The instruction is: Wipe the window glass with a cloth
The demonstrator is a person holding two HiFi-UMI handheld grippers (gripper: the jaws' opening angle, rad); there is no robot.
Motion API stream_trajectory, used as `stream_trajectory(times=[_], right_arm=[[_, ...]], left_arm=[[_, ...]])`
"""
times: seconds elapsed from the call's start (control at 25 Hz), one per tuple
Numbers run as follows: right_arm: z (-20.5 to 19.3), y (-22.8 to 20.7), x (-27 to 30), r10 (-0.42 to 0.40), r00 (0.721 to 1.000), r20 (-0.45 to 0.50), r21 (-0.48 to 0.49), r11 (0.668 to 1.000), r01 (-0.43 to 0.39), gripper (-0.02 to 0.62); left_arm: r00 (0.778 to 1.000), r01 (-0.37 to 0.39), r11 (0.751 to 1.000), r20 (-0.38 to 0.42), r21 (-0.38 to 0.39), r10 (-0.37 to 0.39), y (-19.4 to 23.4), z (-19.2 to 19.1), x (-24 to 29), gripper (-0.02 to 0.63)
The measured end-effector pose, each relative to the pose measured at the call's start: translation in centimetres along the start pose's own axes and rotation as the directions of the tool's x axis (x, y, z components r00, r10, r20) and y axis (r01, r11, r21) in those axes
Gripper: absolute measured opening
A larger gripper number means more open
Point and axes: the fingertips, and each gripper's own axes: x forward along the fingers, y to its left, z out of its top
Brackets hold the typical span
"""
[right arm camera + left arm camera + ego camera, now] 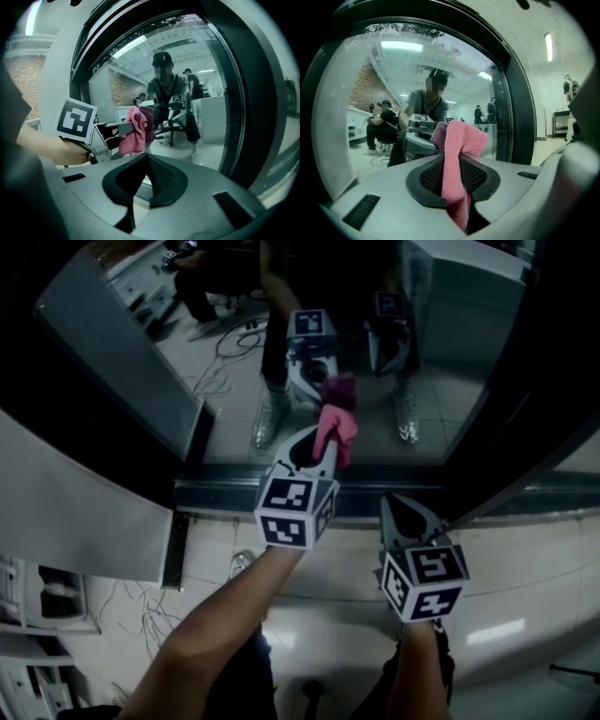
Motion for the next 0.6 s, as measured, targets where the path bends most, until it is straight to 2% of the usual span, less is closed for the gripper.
stream_trajectory(times=[0.6], right_arm=[[-1.1, 11.1, 6.8, 0.133, 0.990, -0.051, -0.064, 0.989, -0.136, 0.006]], left_arm=[[0.986, -0.164, 0.986, -0.007, -0.041, 0.164, 14.7, -1.2, -7.0, 0.061]])
